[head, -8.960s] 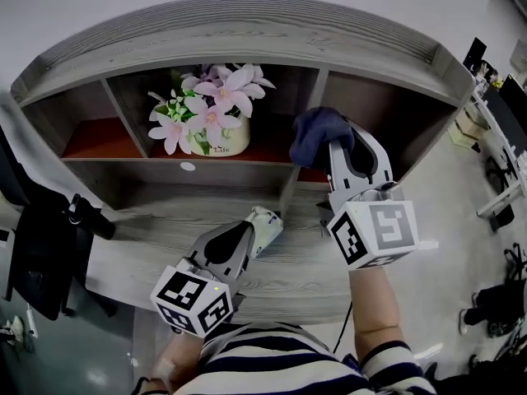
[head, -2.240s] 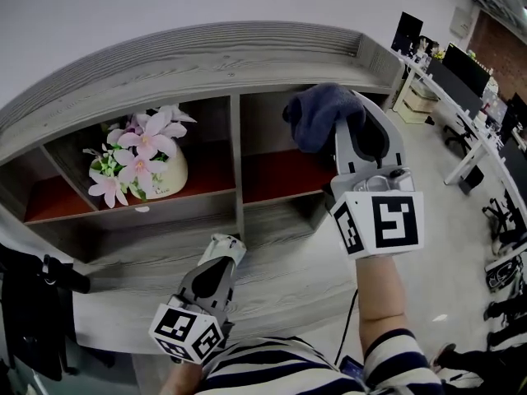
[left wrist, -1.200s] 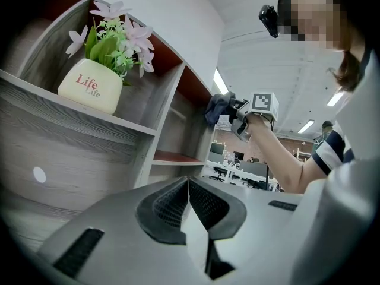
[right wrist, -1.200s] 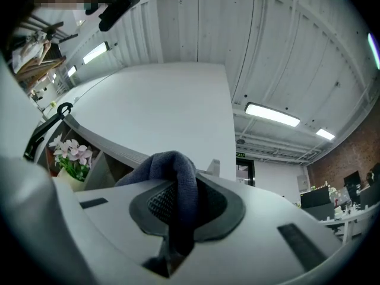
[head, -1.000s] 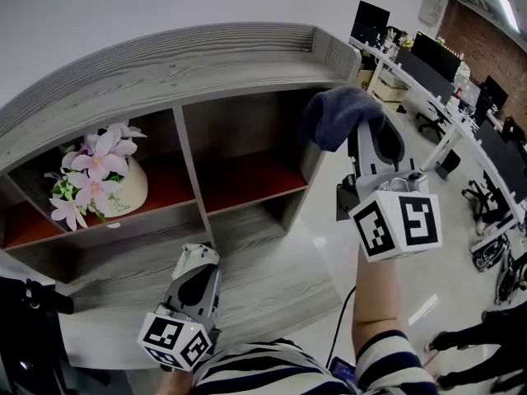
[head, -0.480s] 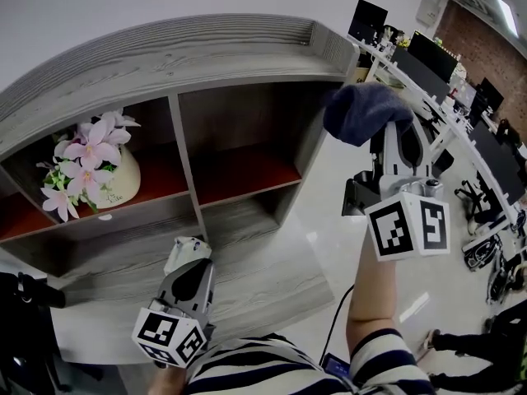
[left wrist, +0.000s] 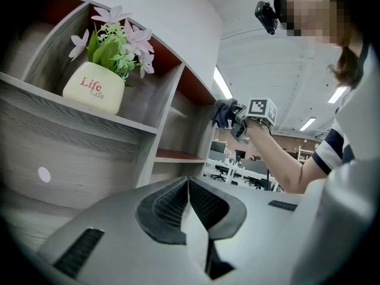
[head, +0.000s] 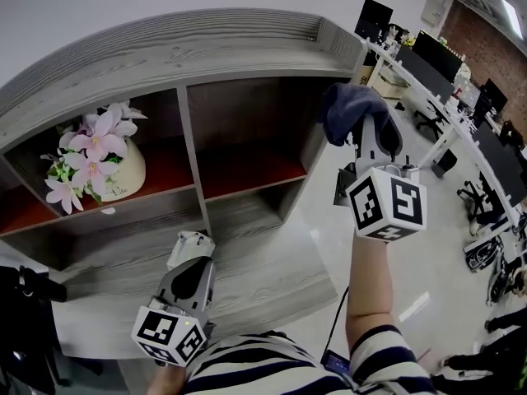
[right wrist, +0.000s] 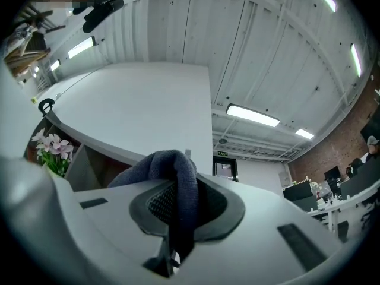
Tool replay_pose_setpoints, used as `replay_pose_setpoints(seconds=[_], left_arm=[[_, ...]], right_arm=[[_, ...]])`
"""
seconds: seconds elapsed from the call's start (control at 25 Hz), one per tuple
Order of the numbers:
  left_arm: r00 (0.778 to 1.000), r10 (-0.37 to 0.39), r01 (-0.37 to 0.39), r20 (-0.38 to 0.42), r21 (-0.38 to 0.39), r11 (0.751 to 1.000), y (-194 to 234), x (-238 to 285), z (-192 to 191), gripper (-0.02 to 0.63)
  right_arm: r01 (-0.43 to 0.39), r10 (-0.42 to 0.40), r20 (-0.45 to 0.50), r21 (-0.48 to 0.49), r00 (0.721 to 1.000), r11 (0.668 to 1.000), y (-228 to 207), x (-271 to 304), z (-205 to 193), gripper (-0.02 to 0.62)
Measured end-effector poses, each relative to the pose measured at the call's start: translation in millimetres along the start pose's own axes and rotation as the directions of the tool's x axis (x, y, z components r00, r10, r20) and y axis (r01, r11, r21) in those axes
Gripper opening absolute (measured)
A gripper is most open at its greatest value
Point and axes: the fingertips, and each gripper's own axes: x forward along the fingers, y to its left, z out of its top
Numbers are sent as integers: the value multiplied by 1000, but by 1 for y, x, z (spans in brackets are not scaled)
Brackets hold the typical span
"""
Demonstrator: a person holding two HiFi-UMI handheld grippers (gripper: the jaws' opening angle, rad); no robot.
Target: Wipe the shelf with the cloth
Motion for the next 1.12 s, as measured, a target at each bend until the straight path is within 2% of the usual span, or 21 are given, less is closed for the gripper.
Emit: replay_pose_setpoints(seconds=[0.44,1.12], left_arm=[[1000,16,-16,-12,-5,1000,8,0,-5,21],[998,51,-52,-30,-10,999,17,4,-13,21]], right_arm=[[54,-52,-135,10,990,998,-7,-19,-68,55],[86,-64,-373,42,925,995,0,-63,-186,54]])
